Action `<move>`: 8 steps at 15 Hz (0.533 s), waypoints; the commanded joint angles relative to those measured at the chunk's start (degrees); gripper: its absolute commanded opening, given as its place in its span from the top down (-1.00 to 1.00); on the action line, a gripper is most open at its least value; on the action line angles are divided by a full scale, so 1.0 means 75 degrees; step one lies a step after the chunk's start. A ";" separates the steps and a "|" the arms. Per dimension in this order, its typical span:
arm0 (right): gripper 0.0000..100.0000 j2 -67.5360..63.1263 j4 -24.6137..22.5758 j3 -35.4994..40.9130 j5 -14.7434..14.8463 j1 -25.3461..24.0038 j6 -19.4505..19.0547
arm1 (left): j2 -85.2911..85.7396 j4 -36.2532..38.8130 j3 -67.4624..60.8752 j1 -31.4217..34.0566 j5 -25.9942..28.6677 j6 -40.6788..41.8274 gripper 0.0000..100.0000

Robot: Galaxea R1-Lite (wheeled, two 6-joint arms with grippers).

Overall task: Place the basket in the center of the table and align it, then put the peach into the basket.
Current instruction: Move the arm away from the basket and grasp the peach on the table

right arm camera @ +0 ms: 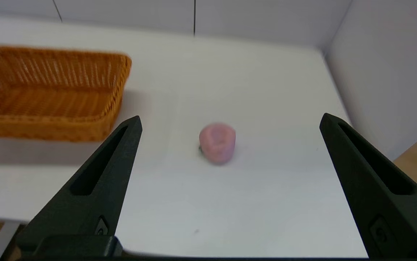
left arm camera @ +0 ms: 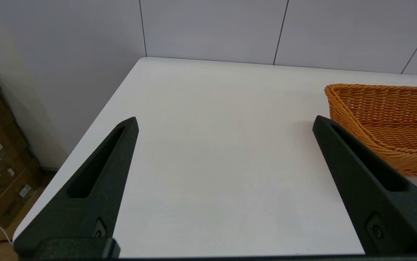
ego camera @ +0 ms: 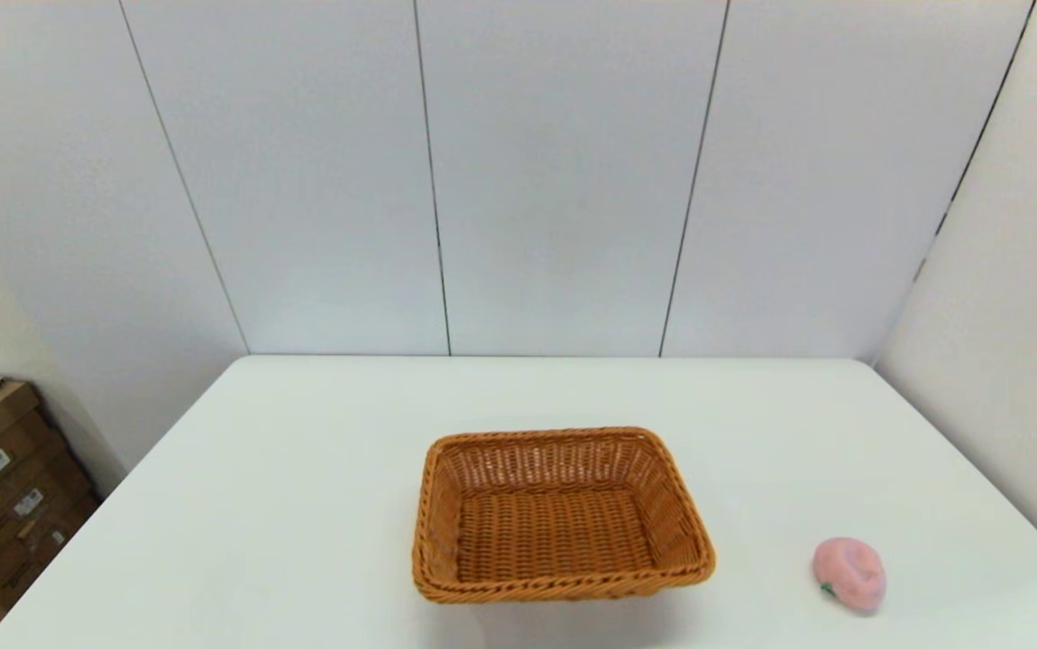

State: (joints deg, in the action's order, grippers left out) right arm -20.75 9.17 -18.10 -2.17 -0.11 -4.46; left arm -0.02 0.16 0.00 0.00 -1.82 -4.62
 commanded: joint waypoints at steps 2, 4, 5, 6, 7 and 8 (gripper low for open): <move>-1.00 -0.3573 -0.1047 -0.0059 -0.0074 0.0003 -0.0518 | 0.0015 0.0002 0.0000 0.0000 -0.0004 -0.0005 -1.00; -1.00 -0.4546 -0.1047 -0.0024 -0.0074 0.0003 -0.0507 | 0.0015 0.0002 0.0000 0.0000 -0.0004 -0.0005 -1.00; -1.00 -0.4839 -0.1047 -0.0024 -0.0074 0.0003 -0.0507 | 0.0015 0.0002 0.0000 0.0000 -0.0004 -0.0005 -1.00; -1.00 -0.5366 -0.1047 -0.0024 -0.0062 0.0003 -0.0507 | 0.0015 0.0002 0.0000 0.0000 -0.0004 -0.0005 -1.00; -1.00 -0.5823 -0.1058 -0.0071 -0.0062 0.0003 -0.0483 | 0.0015 0.0002 0.0000 0.0000 -0.0004 -0.0005 -1.00; -1.00 -0.6339 -0.1070 -0.0118 -0.0051 0.0003 -0.0472 | 0.0015 0.0002 0.0000 0.0000 -0.0004 -0.0005 -1.00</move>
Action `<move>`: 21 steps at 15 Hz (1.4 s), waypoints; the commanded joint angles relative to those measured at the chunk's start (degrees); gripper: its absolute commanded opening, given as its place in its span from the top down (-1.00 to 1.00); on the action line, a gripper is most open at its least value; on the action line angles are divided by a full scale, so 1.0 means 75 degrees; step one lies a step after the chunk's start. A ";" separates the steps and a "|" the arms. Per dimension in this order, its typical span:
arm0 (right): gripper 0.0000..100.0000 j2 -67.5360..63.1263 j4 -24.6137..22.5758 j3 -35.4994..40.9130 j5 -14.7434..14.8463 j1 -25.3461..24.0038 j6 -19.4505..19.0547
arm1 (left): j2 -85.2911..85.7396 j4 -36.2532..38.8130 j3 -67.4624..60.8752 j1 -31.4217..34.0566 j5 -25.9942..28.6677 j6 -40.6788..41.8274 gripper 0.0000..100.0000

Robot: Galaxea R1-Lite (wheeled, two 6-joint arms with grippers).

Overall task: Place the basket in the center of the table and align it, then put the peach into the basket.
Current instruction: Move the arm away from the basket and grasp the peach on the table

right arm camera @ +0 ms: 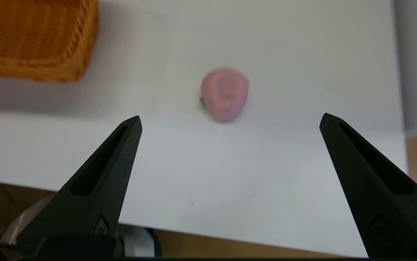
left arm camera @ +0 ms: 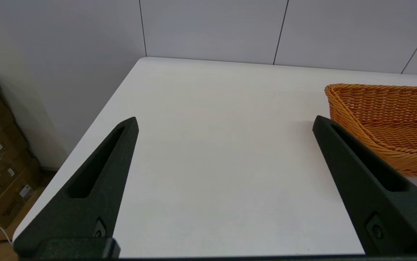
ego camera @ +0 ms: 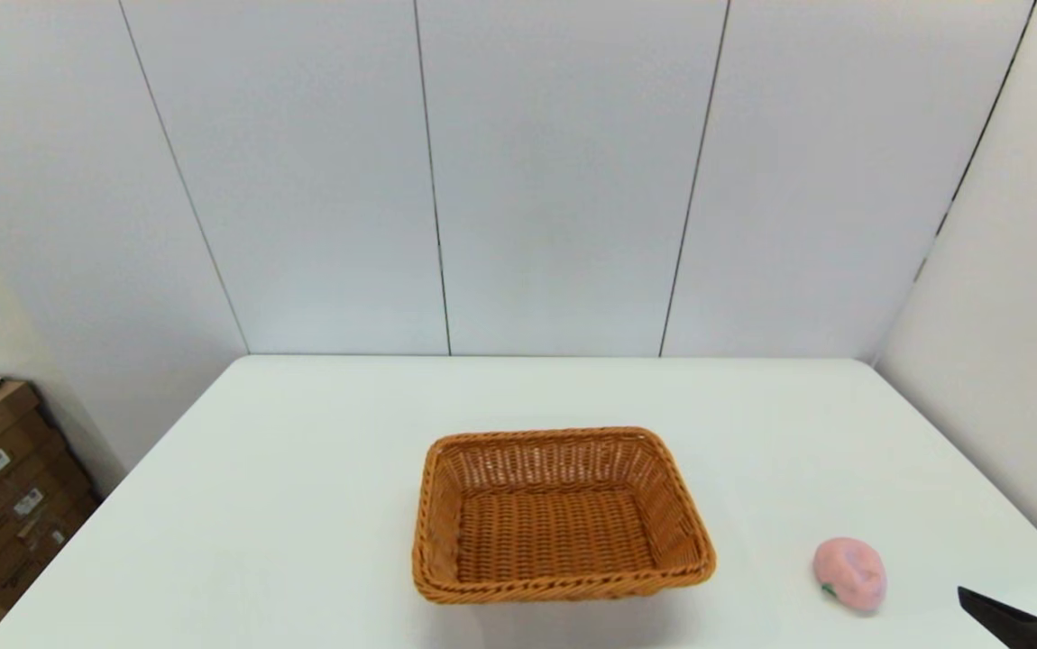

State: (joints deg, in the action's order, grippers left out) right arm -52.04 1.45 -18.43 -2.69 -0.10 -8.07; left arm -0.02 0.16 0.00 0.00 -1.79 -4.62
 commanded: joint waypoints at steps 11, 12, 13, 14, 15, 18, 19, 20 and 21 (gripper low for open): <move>-1.00 -0.7616 -0.3510 -0.0238 0.0043 -0.0104 -0.0049 | 0.0015 0.0002 0.0000 0.0000 -0.0007 -0.0005 -1.00; -1.00 -0.7920 -0.3955 -0.0249 0.0055 -0.0104 -0.0037 | 0.0015 0.0002 0.0000 0.0000 -0.0007 -0.0005 -1.00; -1.00 -0.8131 -0.4330 -0.0285 0.0066 -0.0092 -0.0014 | 0.0015 0.0002 0.0000 0.0000 -0.0007 -0.0005 -1.00; -1.00 -0.8225 -0.4506 -0.0331 0.0066 -0.0069 -0.0002 | 0.0015 0.0002 0.0000 0.0000 -0.0007 -0.0005 -1.00; -1.00 -0.8249 -0.4506 -0.0425 0.0055 -0.0046 0.0021 | 0.0015 0.0002 0.0000 0.0000 -0.0007 -0.0005 -1.00; -1.00 -0.8225 -0.4506 -0.0578 0.0055 -0.0034 0.0139 | 0.0015 0.0002 0.0000 0.0000 -0.0007 -0.0005 -1.00; -1.00 -0.8225 -0.4506 -0.0589 0.0055 -0.0034 0.0150 | 0.0015 0.0002 0.0000 0.0000 -0.0007 -0.0005 -1.00; -1.00 -0.8225 -0.4494 -0.0578 0.0055 -0.0022 0.0150 | 0.0015 0.0002 0.0000 0.0000 -0.0007 -0.0005 -1.00; -1.00 -0.8225 -0.4482 -0.0554 0.0066 -0.0010 0.0150 | 0.0015 0.0002 0.0000 0.0000 -0.0007 -0.0005 -1.00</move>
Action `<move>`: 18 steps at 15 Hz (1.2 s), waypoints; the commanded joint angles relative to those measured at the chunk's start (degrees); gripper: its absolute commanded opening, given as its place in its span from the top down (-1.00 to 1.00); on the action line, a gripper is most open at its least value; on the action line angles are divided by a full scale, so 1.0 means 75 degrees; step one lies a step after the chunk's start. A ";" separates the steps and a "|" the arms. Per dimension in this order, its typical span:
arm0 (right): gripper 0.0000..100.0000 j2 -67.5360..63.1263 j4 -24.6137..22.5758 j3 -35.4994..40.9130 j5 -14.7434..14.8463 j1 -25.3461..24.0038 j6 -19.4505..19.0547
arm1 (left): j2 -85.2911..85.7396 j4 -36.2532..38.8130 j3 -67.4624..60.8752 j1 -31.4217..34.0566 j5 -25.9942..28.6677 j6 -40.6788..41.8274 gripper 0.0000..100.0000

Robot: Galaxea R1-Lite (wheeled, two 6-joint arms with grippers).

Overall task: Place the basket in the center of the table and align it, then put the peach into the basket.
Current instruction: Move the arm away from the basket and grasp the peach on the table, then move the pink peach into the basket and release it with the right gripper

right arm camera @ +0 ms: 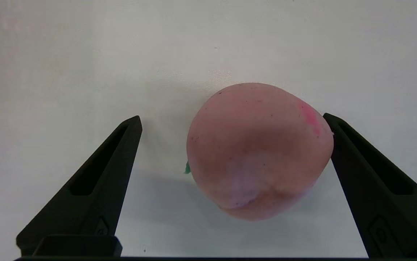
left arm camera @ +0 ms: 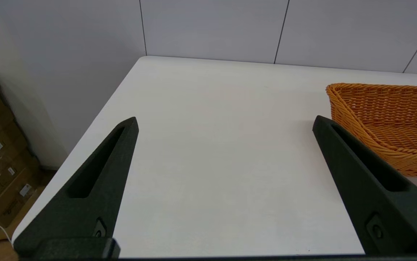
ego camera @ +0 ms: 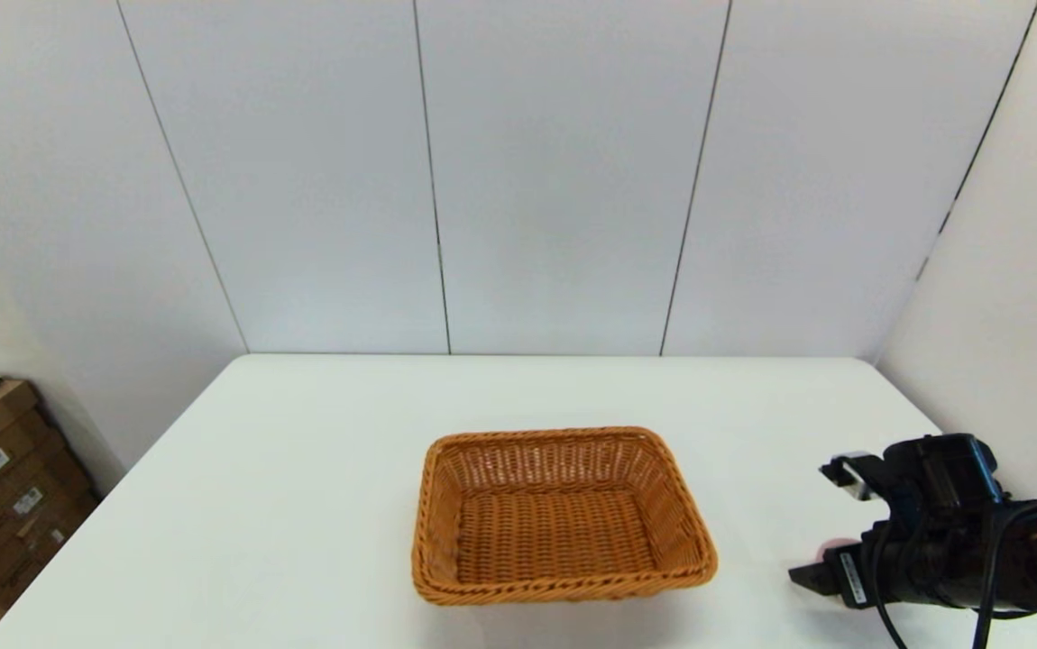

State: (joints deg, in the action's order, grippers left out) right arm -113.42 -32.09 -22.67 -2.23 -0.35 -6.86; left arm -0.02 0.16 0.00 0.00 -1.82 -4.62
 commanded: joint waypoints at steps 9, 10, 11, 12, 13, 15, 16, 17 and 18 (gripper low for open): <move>1.00 0.0662 0.0001 0.0140 0.0004 0.0024 0.0036 | 0.0015 0.0002 0.0000 0.0000 -0.0004 -0.0005 -1.00; 1.00 0.0709 -0.0023 0.0164 0.0016 0.0024 0.0060 | 0.0015 0.0002 0.0000 0.0000 -0.0004 -0.0005 -1.00; 1.00 0.0791 -0.0058 0.0176 0.0016 0.0024 0.0189 | 0.0015 0.0002 0.0000 0.0000 -0.0004 -0.0005 -1.00; 1.00 0.0978 -0.0058 0.0164 0.0004 0.0000 0.0364 | 0.0015 0.0002 0.0000 0.0000 -0.0004 -0.0005 -1.00; 1.00 0.1260 -0.0081 0.0152 -0.0007 -0.0058 0.0528 | 0.0015 0.0002 0.0000 0.0000 -0.0004 -0.0005 -1.00; 1.00 0.2021 -0.0163 0.0023 -0.0042 -0.0316 0.0716 | 0.0015 0.0002 0.0000 0.0000 -0.0004 -0.0005 -1.00; 1.00 0.2524 -0.0210 -0.0129 -0.0031 -0.0795 0.0973 | 0.0015 0.0002 0.0000 0.0000 -0.0004 -0.0005 -1.00; 1.00 0.2935 -0.0187 -0.0352 0.0004 -0.1347 0.1255 | 0.0015 0.0002 0.0000 0.0000 -0.0004 -0.0005 -1.00; 1.00 0.3240 -0.0116 -0.0574 0.0040 -0.1875 0.1501 | 0.0015 0.0002 0.0000 0.0000 -0.0016 -0.0017 -1.00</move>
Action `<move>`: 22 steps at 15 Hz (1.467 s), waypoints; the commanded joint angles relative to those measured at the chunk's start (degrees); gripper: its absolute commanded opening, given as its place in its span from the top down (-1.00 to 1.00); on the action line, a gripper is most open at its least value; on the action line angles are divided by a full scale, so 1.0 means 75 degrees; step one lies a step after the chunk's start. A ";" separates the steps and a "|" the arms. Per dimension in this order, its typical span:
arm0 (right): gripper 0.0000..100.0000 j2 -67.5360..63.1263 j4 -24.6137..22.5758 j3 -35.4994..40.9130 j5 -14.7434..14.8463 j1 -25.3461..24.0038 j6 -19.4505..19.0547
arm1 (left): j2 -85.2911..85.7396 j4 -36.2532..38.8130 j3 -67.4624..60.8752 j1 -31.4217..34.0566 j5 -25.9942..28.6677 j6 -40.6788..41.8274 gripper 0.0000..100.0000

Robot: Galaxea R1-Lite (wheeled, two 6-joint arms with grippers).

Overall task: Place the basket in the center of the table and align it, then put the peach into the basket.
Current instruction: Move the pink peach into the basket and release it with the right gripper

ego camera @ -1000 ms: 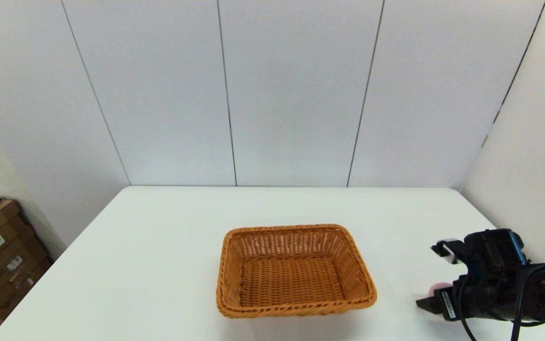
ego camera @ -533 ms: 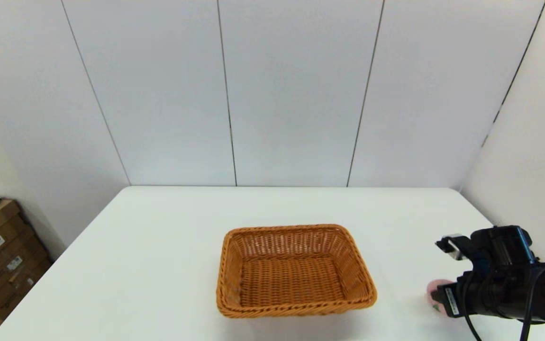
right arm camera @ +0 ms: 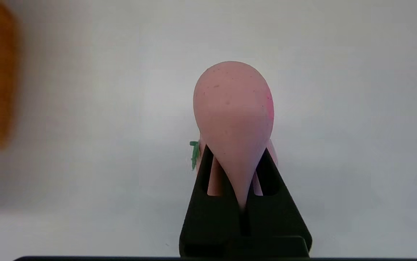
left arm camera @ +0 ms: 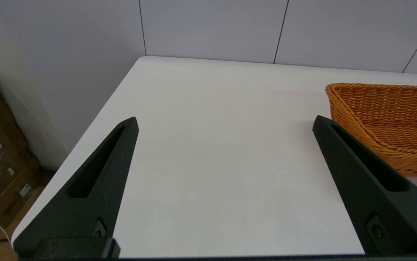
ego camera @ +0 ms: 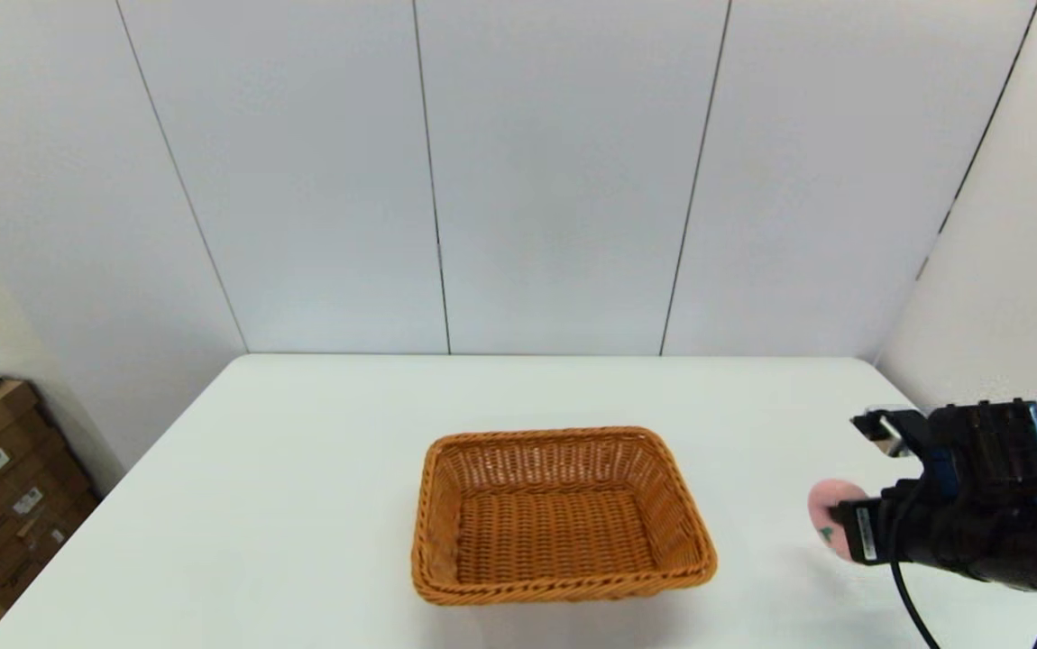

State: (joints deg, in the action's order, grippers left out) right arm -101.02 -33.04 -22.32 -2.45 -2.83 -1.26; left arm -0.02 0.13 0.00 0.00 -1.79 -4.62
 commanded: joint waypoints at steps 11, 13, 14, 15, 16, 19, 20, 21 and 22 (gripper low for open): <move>1.00 -0.0229 0.0549 -0.2485 0.0655 -0.5014 0.0859 | 0.0015 0.0006 0.0000 0.0000 -0.0007 -0.0017 -1.00; 1.00 -0.0464 0.0538 -0.2497 0.0655 -0.5025 0.0847 | 0.0015 0.0006 0.0000 0.0000 -0.0007 -0.0017 -1.00; 1.00 -0.0476 0.0561 -0.2497 0.0655 -0.5025 0.0835 | 0.0015 0.0006 0.0000 0.0000 -0.0007 -0.0017 -1.00; -1.00 -0.0499 0.0561 -0.2508 0.0667 -0.5025 0.0812 | 0.0015 0.0006 0.0000 0.0000 -0.0007 -0.0017 -1.00; -1.00 -0.0522 0.0561 -0.2532 0.0667 -0.5025 0.0812 | 0.0015 0.0006 0.0000 0.0000 -0.0007 -0.0017 -1.00; -1.00 -0.0534 0.0514 -0.2579 0.0667 -0.5014 0.0859 | 0.0015 0.0006 0.0000 0.0000 -0.0007 -0.0017 -1.00; -1.00 -0.0499 0.0479 -0.2590 0.0678 -0.5002 0.0871 | 0.0015 0.0006 0.0000 0.0000 -0.0007 -0.0017 -1.00; -1.00 -0.0393 0.0491 -0.2590 0.0678 -0.4967 0.0871 | 0.0015 0.0006 0.0000 0.0000 -0.0007 -0.0017 -1.00; -1.00 -0.0265 0.0514 -0.2602 0.0678 -0.4920 0.0882 | 0.0015 0.0006 0.0000 0.0000 -0.0007 -0.0017 -1.00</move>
State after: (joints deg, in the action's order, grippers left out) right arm -104.60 -29.21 -41.73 2.63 -40.20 5.27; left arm -0.02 0.16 0.00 0.00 -1.82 -4.68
